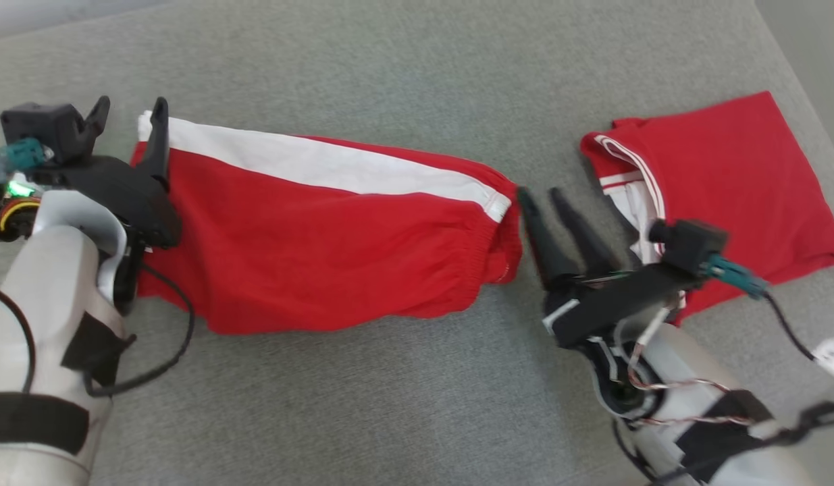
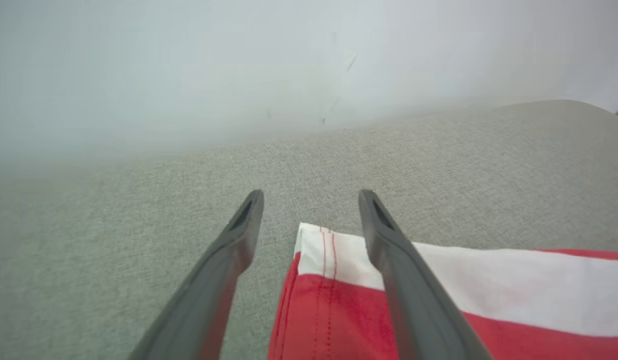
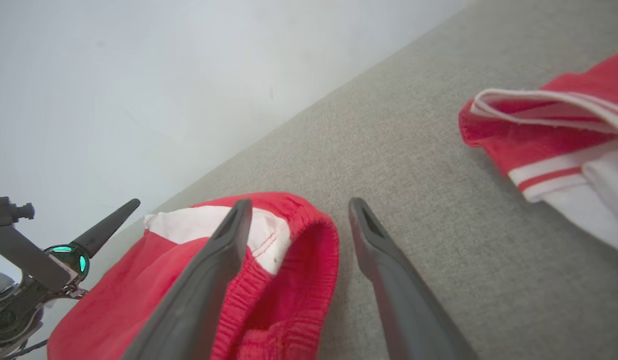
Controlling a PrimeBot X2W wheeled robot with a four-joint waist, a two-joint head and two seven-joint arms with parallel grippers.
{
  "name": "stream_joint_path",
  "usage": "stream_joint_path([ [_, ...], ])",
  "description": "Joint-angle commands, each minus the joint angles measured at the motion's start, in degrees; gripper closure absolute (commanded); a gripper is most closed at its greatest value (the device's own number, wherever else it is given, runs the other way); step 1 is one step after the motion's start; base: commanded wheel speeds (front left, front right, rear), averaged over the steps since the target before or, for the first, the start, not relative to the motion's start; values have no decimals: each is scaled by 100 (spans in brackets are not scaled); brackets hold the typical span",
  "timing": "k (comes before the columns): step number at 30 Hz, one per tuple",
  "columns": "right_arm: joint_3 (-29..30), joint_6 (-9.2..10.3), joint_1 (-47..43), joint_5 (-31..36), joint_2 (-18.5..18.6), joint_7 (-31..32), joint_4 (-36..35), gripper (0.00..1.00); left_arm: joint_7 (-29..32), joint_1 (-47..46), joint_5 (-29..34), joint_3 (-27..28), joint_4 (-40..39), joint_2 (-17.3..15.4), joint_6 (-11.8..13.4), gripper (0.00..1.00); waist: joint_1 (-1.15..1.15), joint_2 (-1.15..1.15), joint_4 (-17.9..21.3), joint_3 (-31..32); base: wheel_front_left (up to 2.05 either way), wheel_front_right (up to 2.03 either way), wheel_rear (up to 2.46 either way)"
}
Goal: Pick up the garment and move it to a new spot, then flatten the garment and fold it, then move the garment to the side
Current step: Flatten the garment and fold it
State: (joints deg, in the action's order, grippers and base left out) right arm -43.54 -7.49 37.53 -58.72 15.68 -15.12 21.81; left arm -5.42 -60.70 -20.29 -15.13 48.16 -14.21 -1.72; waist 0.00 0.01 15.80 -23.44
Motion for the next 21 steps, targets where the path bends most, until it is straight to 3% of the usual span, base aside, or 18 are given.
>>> stream_joint_path([
  [1,155,0,-169,162,80,-9,-137,0,-118,183,84,-38,-100,-20,56,0,0,-1,-152,138,0,0,0],
  [9,1323,-1,-1062,1568,168,-11,-936,0,-697,1211,140,31,-1477,-122,516,0,0,-1,-543,481,0,0,0],
  [21,2407,-1,-2236,3321,-77,-12,-1550,0,-828,3737,369,235,-4339,-291,1594,0,0,-1,-1024,920,0,0,0],
])
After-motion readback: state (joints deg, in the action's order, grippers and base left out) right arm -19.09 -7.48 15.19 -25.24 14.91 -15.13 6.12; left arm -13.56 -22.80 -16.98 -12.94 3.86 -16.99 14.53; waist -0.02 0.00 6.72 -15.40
